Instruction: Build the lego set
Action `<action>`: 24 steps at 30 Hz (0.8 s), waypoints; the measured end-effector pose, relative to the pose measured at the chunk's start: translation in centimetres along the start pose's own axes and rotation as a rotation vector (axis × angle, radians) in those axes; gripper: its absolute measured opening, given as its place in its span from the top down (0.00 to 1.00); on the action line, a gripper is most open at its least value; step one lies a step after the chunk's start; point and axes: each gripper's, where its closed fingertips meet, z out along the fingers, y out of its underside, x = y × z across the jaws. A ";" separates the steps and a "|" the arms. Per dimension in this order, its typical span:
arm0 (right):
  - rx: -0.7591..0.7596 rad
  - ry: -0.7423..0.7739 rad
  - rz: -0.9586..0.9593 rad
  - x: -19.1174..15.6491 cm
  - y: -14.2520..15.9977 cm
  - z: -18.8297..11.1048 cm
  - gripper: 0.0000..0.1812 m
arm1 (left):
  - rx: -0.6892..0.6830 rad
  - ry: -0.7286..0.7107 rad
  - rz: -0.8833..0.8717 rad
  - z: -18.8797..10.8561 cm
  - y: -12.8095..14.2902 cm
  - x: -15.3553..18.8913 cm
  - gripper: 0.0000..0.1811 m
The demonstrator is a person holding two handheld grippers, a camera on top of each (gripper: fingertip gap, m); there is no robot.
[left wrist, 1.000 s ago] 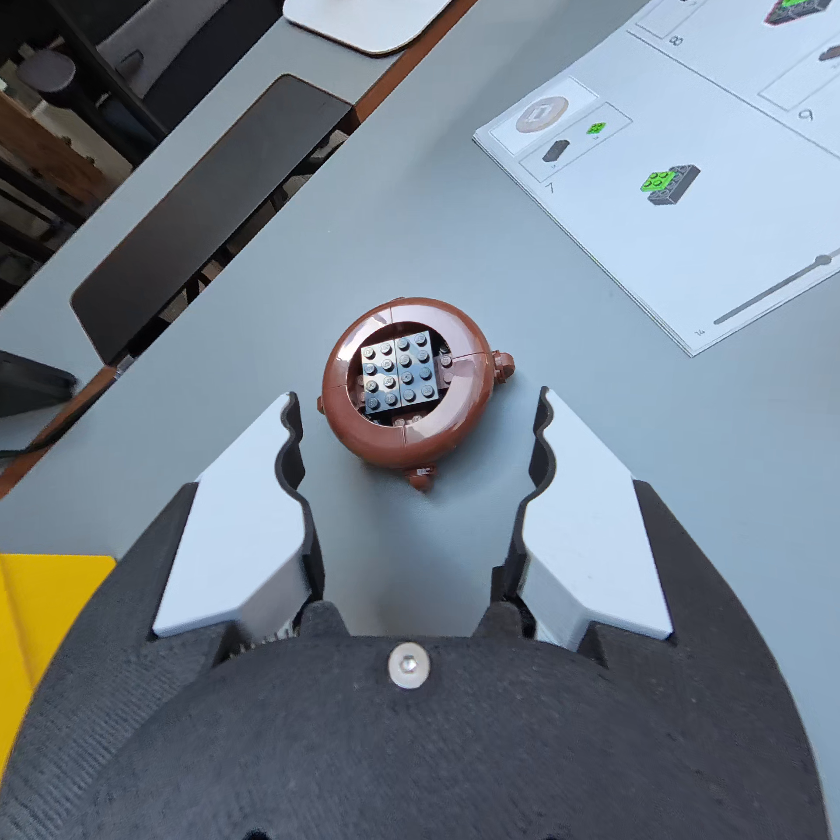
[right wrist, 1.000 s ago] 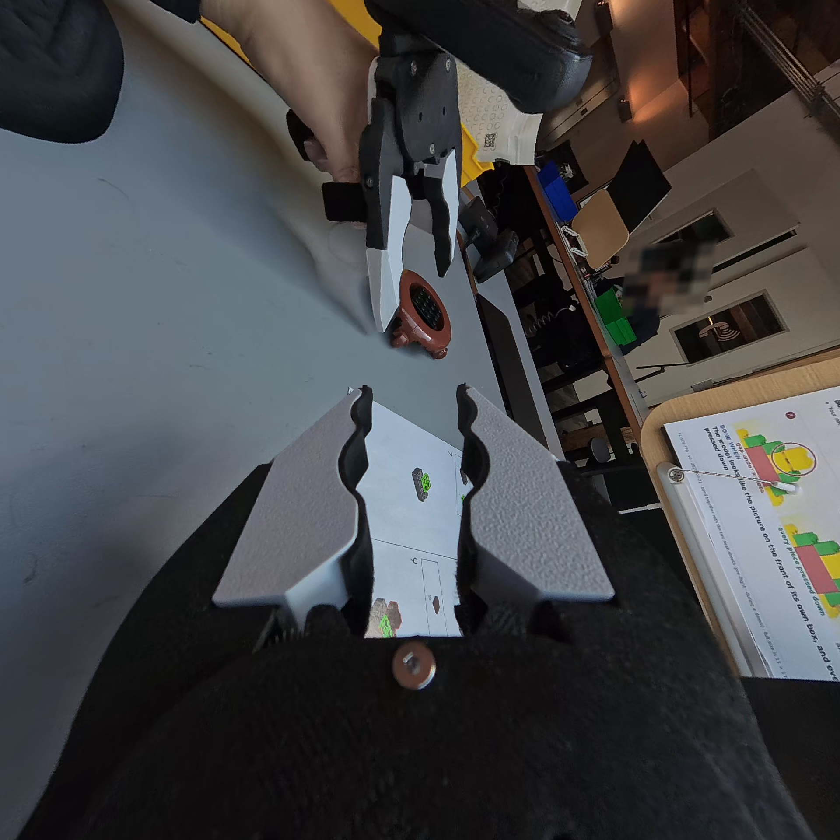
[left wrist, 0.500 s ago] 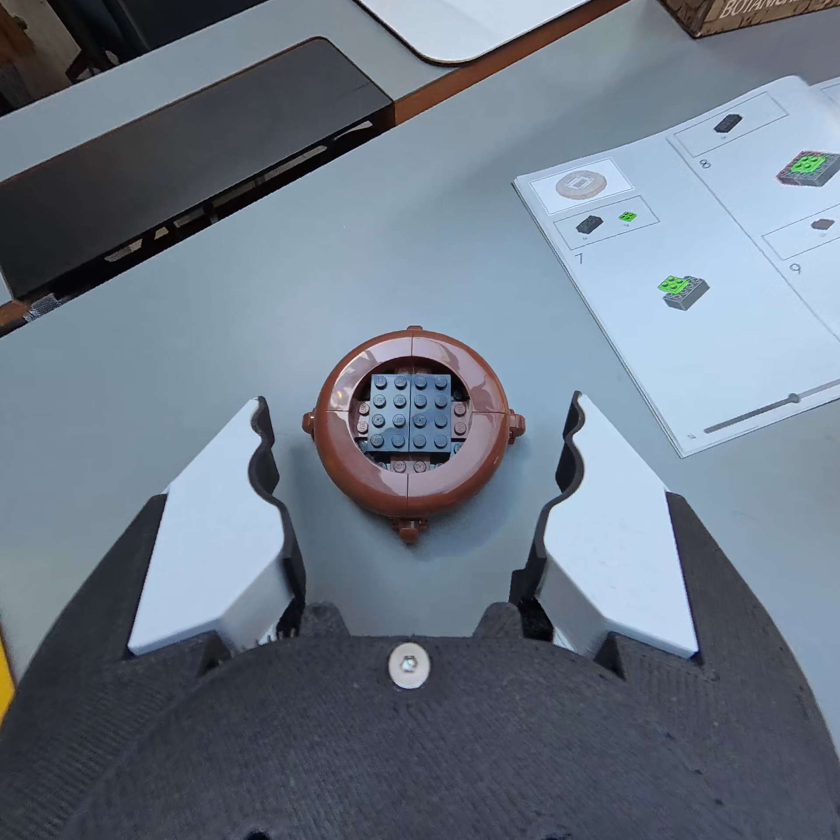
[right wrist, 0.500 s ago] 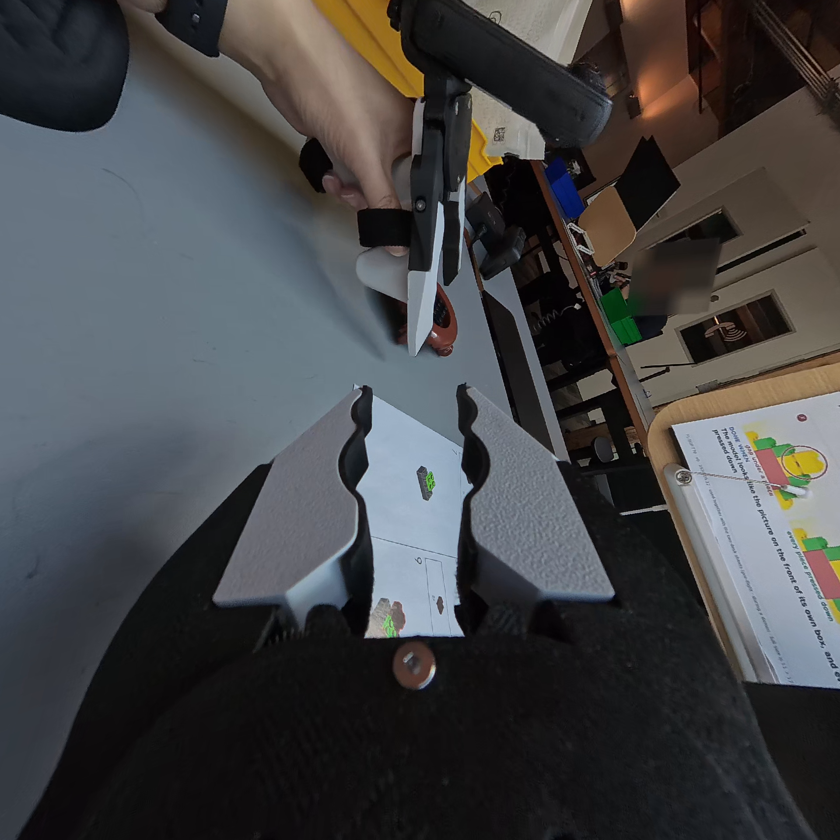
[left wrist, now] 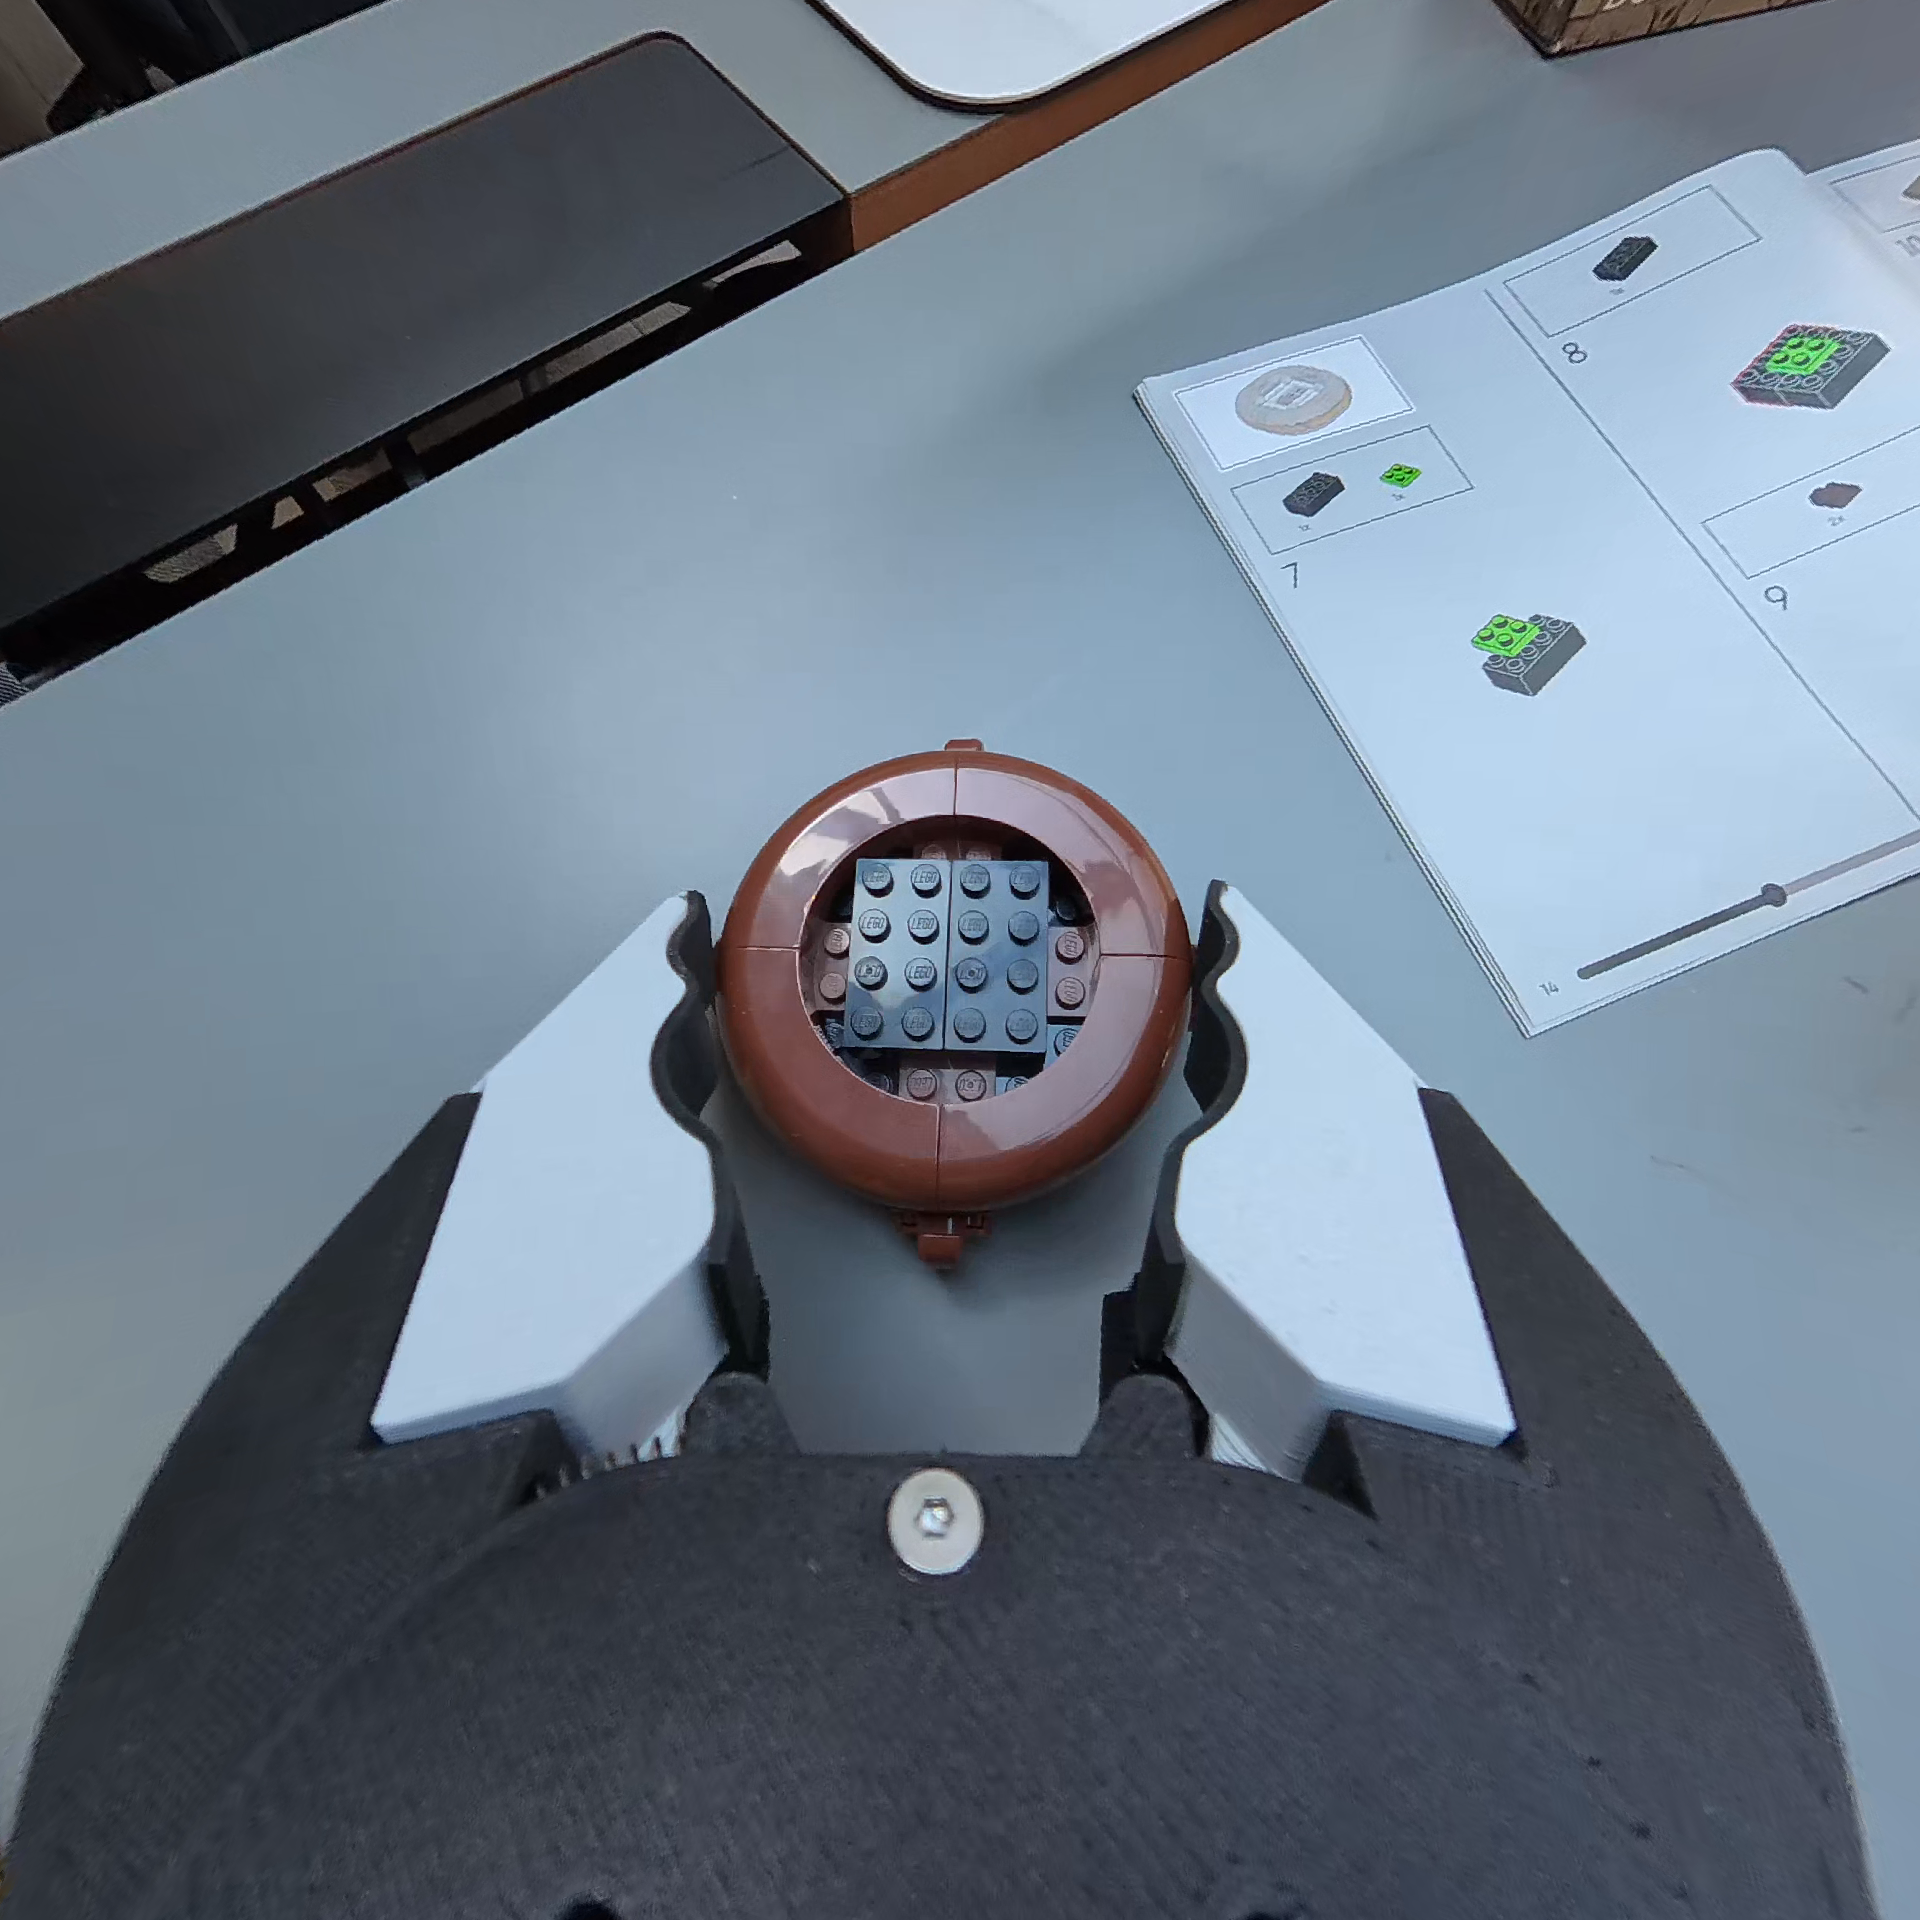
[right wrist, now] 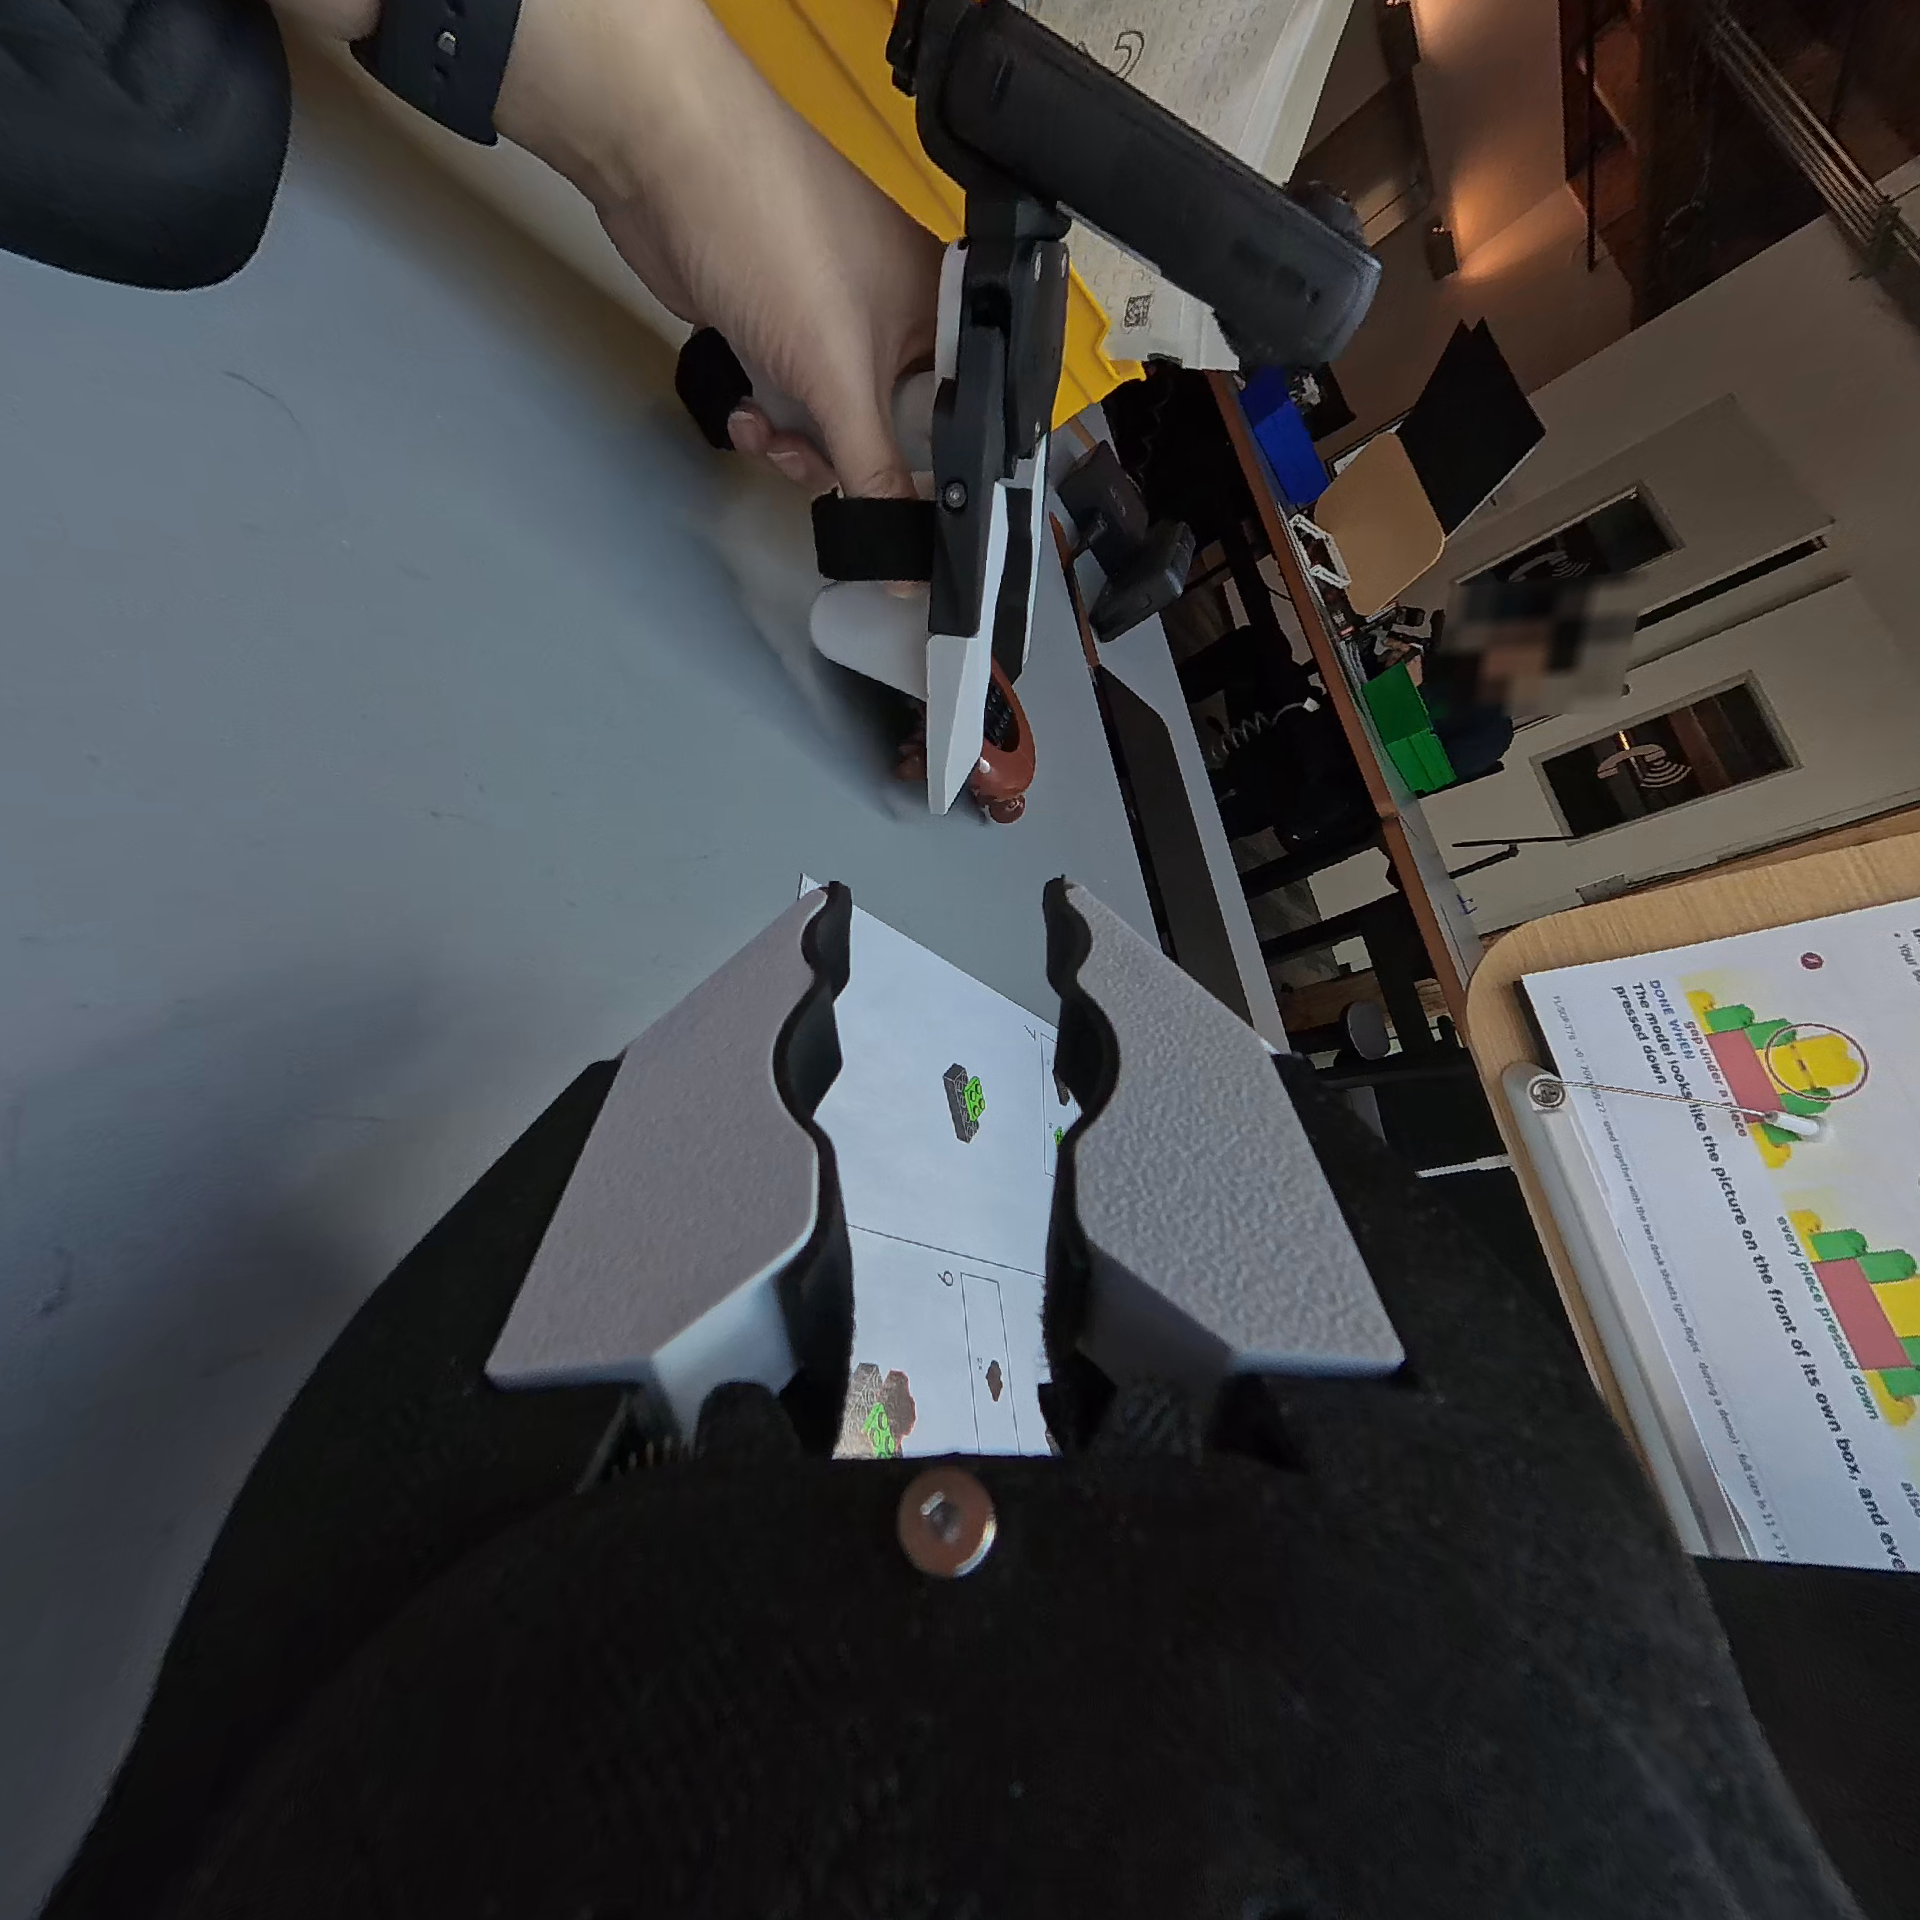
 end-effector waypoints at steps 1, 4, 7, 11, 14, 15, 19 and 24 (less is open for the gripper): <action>0.000 0.000 -0.002 0.0 0.0 0.0 0.79 | 0.004 0.015 -0.008 -0.1 0.0 0.2 0.49; -0.003 0.001 -0.007 0.0 0.0 0.0 0.79 | 0.013 0.059 -0.041 -0.3 -0.1 0.4 0.49; -0.004 0.001 -0.009 0.0 0.0 0.0 0.79 | 0.021 0.115 -0.071 -0.7 -0.1 0.7 0.49; -0.005 -0.002 -0.010 -0.1 0.1 0.0 0.79 | 0.031 0.197 -0.121 -1.3 -0.2 1.4 0.50; -0.007 -0.003 -0.011 -0.1 0.2 0.0 0.79 | 0.048 0.255 -0.174 -1.6 -0.5 1.8 0.50; -0.007 -0.002 -0.011 -0.1 0.2 0.0 0.79 | 0.053 0.279 -0.192 -1.7 -0.7 2.0 0.50; -0.007 -0.001 -0.009 0.0 0.2 0.0 0.79 | 0.108 0.395 -0.251 -2.6 -1.7 3.0 0.50; -0.007 -0.007 -0.008 -0.1 0.2 0.0 0.79 | 0.252 0.641 -0.306 -6.1 -4.2 4.9 0.50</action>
